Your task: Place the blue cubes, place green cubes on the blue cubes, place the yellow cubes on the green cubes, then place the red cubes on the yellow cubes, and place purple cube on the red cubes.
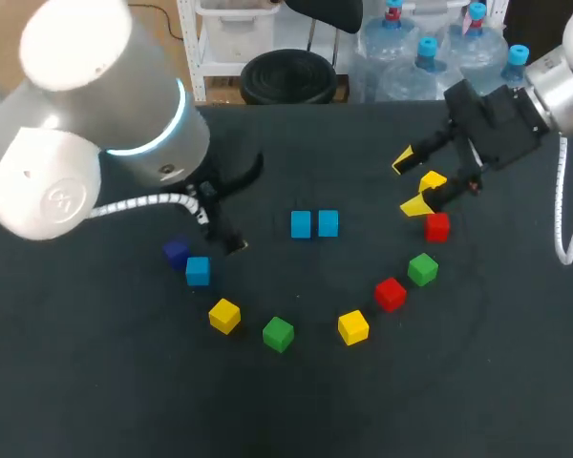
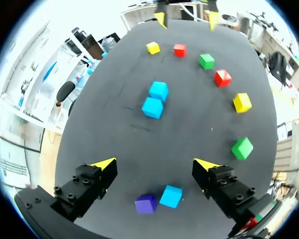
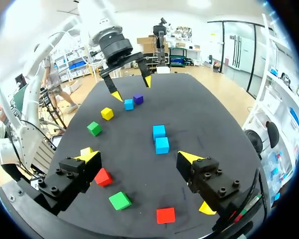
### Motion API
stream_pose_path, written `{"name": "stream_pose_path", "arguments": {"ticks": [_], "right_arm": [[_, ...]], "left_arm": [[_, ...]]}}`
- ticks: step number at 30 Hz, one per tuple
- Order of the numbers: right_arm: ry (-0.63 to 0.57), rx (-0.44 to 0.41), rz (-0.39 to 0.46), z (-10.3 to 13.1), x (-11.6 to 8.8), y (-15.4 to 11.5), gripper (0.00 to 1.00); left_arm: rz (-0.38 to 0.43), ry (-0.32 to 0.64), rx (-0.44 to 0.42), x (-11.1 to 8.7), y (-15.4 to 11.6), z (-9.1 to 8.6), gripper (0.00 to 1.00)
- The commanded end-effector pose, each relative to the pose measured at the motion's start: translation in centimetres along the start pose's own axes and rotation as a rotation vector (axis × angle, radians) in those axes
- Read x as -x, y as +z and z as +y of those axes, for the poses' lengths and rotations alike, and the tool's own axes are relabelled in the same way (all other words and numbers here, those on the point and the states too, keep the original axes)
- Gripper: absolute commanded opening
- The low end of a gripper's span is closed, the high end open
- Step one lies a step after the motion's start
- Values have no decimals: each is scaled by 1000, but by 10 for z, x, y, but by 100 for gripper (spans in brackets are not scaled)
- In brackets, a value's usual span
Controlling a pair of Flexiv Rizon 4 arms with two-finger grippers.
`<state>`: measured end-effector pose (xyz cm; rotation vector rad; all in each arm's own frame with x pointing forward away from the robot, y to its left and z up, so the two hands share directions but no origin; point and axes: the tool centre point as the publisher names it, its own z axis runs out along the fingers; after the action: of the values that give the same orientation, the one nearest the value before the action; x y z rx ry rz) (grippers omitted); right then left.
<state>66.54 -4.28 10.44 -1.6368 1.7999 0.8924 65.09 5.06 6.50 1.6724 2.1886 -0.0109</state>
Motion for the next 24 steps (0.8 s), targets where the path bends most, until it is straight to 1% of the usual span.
{"name": "stream_pose_path", "arguments": {"ticks": [1, 4, 6, 8, 11, 16, 24], "right_arm": [[-1, 1, -1, -1, 0, 1, 100], [-1, 1, -1, -1, 0, 1, 100], [-1, 1, -1, -1, 0, 1, 100], [-1, 1, -1, -1, 0, 1, 100], [-1, 1, -1, -1, 0, 1, 100], [-1, 1, -1, -1, 0, 1, 100], [-1, 1, -1, -1, 0, 1, 100]], "left_arm": [[-43, 26, -1, -20, -10, -7, 100], [-24, 24, -12, -27, -11, -8, 100], [-28, 32, -22, -30, -14, -10, 100], [-24, 46, -44, -32, -15, -12, 100], [11, 82, -82, -37, -14, -17, 100], [39, 131, -121, -41, -13, -24, 100], [63, 141, -140, -52, -4, -30, 100]]}}
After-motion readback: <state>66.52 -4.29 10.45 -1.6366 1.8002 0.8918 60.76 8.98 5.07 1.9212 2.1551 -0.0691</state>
